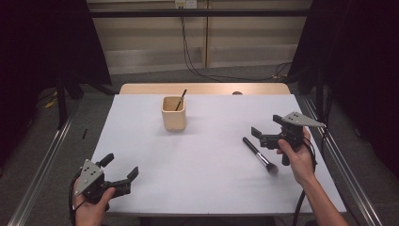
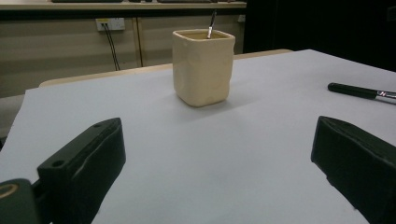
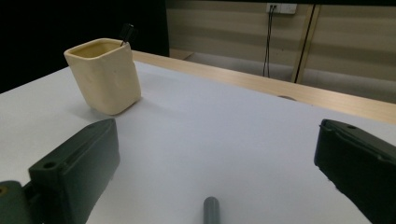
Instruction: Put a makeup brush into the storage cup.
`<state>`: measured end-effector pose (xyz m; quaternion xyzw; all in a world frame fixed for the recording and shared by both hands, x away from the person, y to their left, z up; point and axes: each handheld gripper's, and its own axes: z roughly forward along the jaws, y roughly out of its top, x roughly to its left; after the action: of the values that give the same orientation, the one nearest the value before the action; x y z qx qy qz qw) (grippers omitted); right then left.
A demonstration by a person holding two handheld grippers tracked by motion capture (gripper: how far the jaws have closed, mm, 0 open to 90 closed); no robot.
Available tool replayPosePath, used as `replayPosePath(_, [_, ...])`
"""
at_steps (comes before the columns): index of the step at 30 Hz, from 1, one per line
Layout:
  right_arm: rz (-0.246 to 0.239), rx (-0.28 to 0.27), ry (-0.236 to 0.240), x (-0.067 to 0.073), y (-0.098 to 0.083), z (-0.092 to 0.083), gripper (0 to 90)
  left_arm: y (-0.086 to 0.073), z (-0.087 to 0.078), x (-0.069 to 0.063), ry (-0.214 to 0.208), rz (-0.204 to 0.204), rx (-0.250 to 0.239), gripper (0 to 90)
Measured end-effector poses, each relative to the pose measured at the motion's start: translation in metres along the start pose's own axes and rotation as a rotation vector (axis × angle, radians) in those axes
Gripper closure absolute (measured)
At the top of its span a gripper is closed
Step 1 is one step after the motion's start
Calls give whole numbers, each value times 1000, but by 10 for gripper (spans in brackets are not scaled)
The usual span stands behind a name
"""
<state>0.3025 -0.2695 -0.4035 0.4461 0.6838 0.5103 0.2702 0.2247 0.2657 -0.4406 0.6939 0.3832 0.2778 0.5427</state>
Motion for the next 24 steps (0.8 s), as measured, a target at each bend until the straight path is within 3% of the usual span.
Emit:
replayPosePath(5, [-2, 102, 15, -5, 3, 5, 3, 0, 1, 0, 3, -2, 0, 31])
replayPosePath(8, [-5, 230, 59, -9, 8, 8, 3, 0, 2, 0, -2, -2, 3, 31])
replayPosePath(24, [-50, 599, 78, -11, 7, 28, 51, 0, 3, 5, 6, -3, 9, 34])
